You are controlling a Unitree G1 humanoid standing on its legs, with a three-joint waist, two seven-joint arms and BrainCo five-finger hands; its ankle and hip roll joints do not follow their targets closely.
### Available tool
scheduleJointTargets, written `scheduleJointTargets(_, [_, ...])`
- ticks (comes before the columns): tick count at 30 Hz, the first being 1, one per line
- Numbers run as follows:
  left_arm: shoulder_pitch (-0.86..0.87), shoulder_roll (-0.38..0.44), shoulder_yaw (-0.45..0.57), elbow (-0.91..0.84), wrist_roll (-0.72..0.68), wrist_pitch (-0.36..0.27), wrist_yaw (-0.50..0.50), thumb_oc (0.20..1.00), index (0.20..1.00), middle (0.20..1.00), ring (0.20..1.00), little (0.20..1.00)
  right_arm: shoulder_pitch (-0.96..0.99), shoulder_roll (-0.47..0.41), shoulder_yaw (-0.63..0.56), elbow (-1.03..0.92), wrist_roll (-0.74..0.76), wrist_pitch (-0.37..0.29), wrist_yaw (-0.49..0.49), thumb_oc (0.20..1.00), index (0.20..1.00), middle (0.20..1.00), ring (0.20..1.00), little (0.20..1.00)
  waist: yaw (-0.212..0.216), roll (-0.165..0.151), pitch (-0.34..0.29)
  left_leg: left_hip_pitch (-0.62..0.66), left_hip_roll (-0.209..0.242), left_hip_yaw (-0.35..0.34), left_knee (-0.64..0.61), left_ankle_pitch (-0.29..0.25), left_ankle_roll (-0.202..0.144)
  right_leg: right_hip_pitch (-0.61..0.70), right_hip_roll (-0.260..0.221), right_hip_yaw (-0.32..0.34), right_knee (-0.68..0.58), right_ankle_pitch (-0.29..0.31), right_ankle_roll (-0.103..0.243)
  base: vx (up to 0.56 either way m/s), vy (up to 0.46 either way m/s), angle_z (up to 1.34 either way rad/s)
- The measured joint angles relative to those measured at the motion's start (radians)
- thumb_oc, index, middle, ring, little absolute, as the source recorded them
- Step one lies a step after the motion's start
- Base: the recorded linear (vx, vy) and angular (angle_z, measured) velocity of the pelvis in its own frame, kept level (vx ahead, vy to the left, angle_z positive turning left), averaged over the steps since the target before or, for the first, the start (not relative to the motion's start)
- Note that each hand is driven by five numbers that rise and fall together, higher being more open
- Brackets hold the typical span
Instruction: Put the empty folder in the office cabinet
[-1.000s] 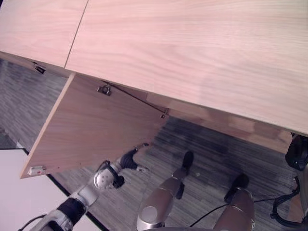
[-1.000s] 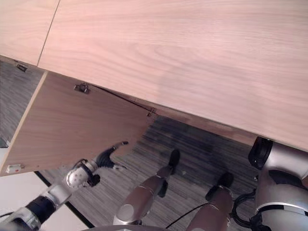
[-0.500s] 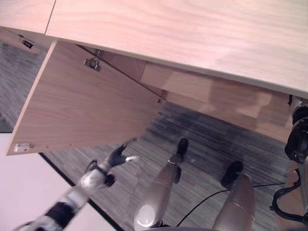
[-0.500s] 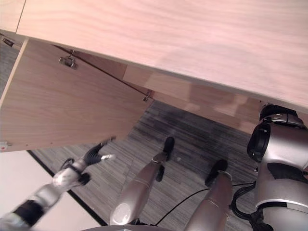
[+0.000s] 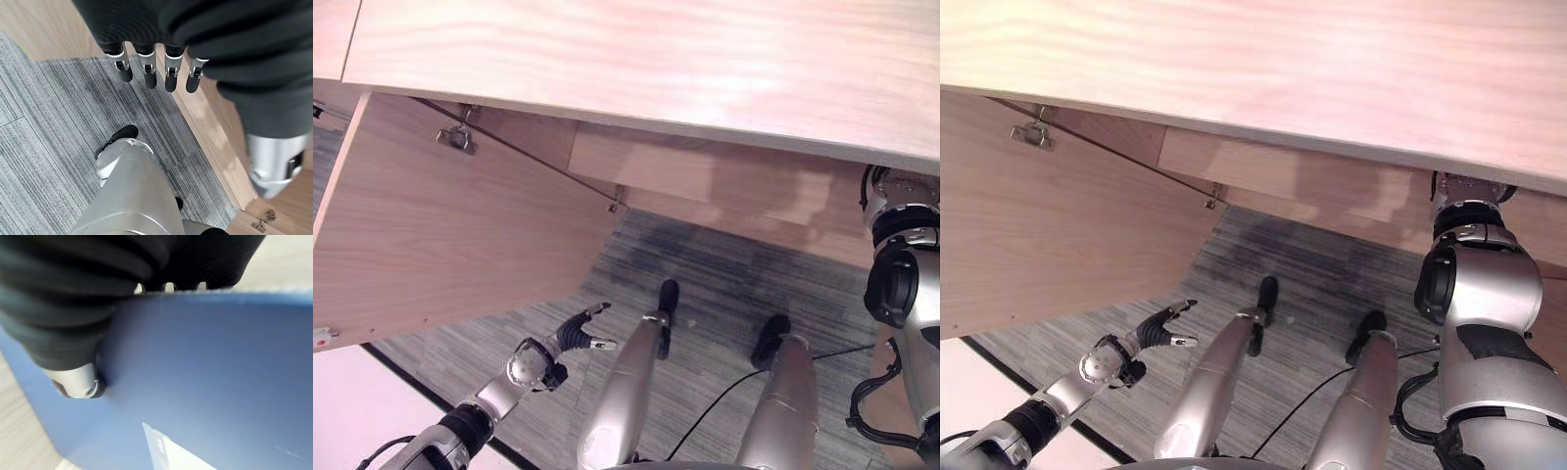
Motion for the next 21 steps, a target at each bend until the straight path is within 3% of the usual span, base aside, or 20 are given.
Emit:
scheduleJointTargets(4, [0.011,0.014,0.006,0.0,-0.019,0.0,-0.002,1.0,1.0,1.0,1.0,1.0,0.0,0.001,0.005,0.0,0.0,0.005,0.0,0.2,0.2,0.2,0.2,0.2,0.001,-0.005,-0.002,-0.002,0.001,0.0,0.007,0.0,0.0,-0.001,0.002,0.002,0.002,0.001,0.0,0.0,0.0,0.0])
scheduleJointTargets(9, [0.035,0.065,0.007,-0.009,-0.028,0.0,-0.013,1.0,1.0,1.0,1.0,1.0,-0.001,0.005,0.008,0.0,0.0,0.015,0.0,0.2,0.2,0.2,0.2,0.2,0.005,-0.034,-0.016,-0.015,0.005,0.004,0.01,0.0,-0.001,-0.015,0.01,0.007,0.002,0.003,-0.001,0.0,-0.002,-0.03])
scheduleJointTargets(20, [0.051,0.083,0.009,-0.037,-0.038,0.0,-0.029,1.0,1.0,1.0,1.0,1.0,-0.032,-0.003,0.021,0.003,0.0,0.015,-0.013,0.2,0.2,0.2,0.2,0.2,0.024,-0.032,-0.024,-0.048,0.006,0.005,0.035,-0.004,-0.002,-0.048,0.009,0.012,0.021,0.003,-0.002,0.0,0.0,0.0])
scheduleJointTargets(21, [0.051,0.083,0.009,-0.036,-0.037,0.0,-0.029,1.0,1.0,1.0,1.0,1.0,-0.032,-0.003,0.022,0.003,0.0,0.017,-0.013,0.369,0.369,0.369,0.369,0.369,0.025,-0.032,-0.024,-0.049,0.007,0.005,0.036,-0.004,-0.002,-0.049,0.008,0.012,0.022,0.003,-0.003,0.0,0.0,0.0])
